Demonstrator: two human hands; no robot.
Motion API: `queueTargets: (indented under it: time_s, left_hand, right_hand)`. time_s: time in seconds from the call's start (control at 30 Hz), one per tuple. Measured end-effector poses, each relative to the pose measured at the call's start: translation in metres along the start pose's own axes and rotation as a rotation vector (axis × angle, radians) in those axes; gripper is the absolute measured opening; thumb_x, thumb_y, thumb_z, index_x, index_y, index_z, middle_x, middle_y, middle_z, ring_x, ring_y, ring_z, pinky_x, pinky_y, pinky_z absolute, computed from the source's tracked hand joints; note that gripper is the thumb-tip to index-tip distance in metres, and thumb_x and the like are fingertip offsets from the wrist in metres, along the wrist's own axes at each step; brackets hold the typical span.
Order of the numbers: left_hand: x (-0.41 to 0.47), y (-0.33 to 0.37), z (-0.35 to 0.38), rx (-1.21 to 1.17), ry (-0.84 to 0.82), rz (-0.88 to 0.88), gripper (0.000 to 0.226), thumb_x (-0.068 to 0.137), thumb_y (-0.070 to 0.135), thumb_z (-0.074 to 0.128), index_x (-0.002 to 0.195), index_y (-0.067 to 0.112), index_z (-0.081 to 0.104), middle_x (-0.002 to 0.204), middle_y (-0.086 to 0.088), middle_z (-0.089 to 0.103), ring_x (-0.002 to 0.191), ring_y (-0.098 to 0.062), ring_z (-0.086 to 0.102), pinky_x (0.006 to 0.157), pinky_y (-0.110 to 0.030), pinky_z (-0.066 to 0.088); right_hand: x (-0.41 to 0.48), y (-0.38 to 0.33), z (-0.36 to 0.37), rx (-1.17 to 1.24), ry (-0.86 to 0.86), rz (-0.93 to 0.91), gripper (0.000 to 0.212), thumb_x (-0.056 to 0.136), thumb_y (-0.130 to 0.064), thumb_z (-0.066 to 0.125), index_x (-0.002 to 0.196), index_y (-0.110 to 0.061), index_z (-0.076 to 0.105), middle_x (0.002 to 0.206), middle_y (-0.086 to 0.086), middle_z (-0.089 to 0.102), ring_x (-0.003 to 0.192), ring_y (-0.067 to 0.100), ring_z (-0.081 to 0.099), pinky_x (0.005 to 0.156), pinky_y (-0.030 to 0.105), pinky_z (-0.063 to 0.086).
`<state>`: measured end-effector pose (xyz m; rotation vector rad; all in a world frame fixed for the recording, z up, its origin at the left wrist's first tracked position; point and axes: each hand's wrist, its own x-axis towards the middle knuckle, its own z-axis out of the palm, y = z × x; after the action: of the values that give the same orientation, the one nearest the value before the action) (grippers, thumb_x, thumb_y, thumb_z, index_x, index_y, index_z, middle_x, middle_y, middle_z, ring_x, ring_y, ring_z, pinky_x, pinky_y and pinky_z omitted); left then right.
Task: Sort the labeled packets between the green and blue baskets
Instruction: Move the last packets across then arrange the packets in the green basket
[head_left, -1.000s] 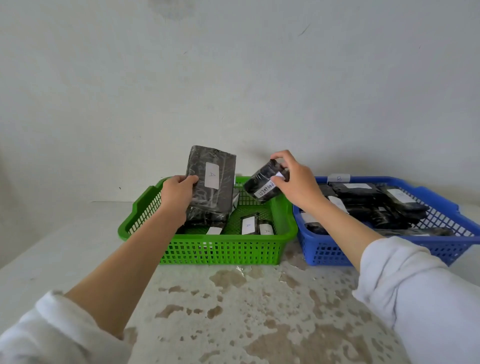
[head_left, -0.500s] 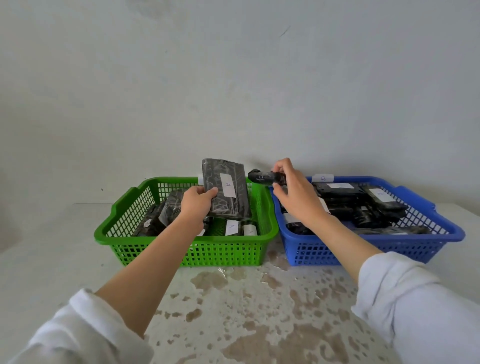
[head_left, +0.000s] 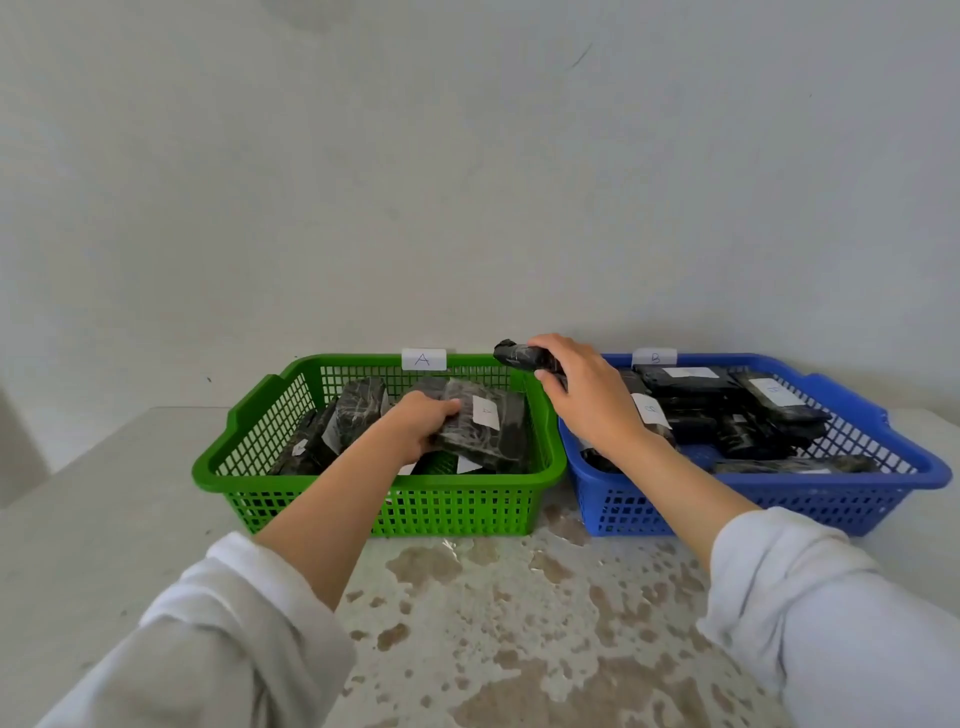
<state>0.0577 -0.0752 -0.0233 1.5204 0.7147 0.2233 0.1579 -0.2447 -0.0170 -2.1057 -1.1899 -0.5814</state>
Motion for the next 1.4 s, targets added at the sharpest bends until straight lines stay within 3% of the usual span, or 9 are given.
queueTargets:
  time_s: [0.27,0.5,0.6,0.77,0.87,1.03,1.17,1.3,1.4]
  left_hand:
    - [-0.003,-0.001,-0.004,0.079,0.051,0.039,0.021,0.092,0.018,0.056,0.076,0.005,0.058,0.055,-0.004,0.066,0.044,-0.015,0.064,0.041,-0.022,0.05]
    - [-0.007,0.013,-0.064,0.139,0.456,0.25,0.023,0.083,0.022,0.061,0.067,0.006,0.061,0.078,-0.015,0.065,0.066,-0.025,0.06,0.07,-0.038,0.054]
    - [-0.013,0.01,-0.108,0.483,0.59,0.271,0.027,0.088,0.026,0.055,0.077,0.006,0.068,0.079,-0.014,0.062,0.073,-0.027,0.056,0.069,-0.034,0.045]
    - [-0.014,-0.011,-0.133,0.696,0.531,0.154,0.025,0.09,0.017,0.056,0.103,0.001,0.07,0.105,-0.02,0.066,0.101,-0.035,0.06,0.09,-0.035,0.047]
    - [-0.013,-0.016,-0.124,0.773,0.521,0.164,0.026,0.092,0.017,0.054,0.104,0.001,0.069,0.106,-0.021,0.068,0.093,-0.033,0.06,0.082,-0.032,0.046]
    - [-0.012,-0.005,-0.091,0.848,0.641,0.439,0.039,0.092,0.025,0.054,0.124,0.003,0.056,0.127,-0.017,0.056,0.117,-0.032,0.05,0.096,-0.041,0.041]
    - [-0.018,0.006,-0.036,0.876,0.377,0.787,0.025,0.088,0.026,0.061,0.106,0.011,0.068,0.107,-0.004,0.068,0.095,-0.016,0.061,0.09,-0.03,0.049]
    - [-0.004,0.002,0.018,1.228,-0.049,0.486,0.044,0.088,0.045,0.057,0.102,0.004,0.066,0.105,-0.013,0.068,0.088,-0.022,0.062,0.079,-0.032,0.05]
    - [0.01,-0.004,0.04,1.398,-0.101,0.238,0.067,0.088,0.059,0.046,0.129,0.006,0.048,0.131,-0.017,0.052,0.114,-0.031,0.052,0.092,-0.038,0.044]
  right_hand:
    - [-0.002,-0.003,0.001,0.023,0.026,-0.003,0.033,0.093,-0.016,0.054,0.126,-0.02,0.052,0.114,0.003,0.062,0.108,0.02,0.054,0.077,0.024,0.041]
    - [-0.004,-0.013,0.006,0.061,0.088,0.02,0.032,0.093,-0.018,0.053,0.125,-0.019,0.052,0.112,0.002,0.063,0.106,0.02,0.055,0.073,0.024,0.038]
    - [-0.003,-0.021,0.014,0.069,0.047,0.017,0.032,0.094,-0.019,0.052,0.126,-0.019,0.051,0.115,0.002,0.062,0.109,0.021,0.054,0.076,0.028,0.043]
    - [-0.001,-0.031,0.022,0.078,-0.004,0.009,0.033,0.094,-0.019,0.052,0.126,-0.021,0.051,0.112,0.004,0.062,0.106,0.021,0.054,0.081,0.036,0.048]
    - [0.001,-0.032,0.022,0.071,-0.016,0.011,0.033,0.094,-0.019,0.053,0.126,-0.022,0.051,0.113,0.004,0.062,0.106,0.021,0.055,0.081,0.035,0.047]
    - [0.002,-0.026,0.017,0.081,0.018,0.028,0.032,0.093,-0.018,0.054,0.125,-0.02,0.052,0.11,0.004,0.062,0.102,0.02,0.055,0.074,0.027,0.041]
    - [0.001,-0.016,0.009,0.072,0.054,0.057,0.034,0.092,-0.017,0.055,0.126,-0.019,0.054,0.113,0.005,0.062,0.105,0.02,0.055,0.077,0.024,0.039]
    - [-0.001,-0.003,0.003,0.032,0.043,0.065,0.035,0.089,-0.016,0.06,0.124,-0.017,0.057,0.12,0.004,0.061,0.115,0.02,0.052,0.085,0.022,0.038]
    - [-0.004,0.004,-0.001,0.032,-0.007,0.044,0.033,0.088,-0.022,0.063,0.12,-0.017,0.059,0.12,0.002,0.061,0.117,0.019,0.05,0.086,0.021,0.035]
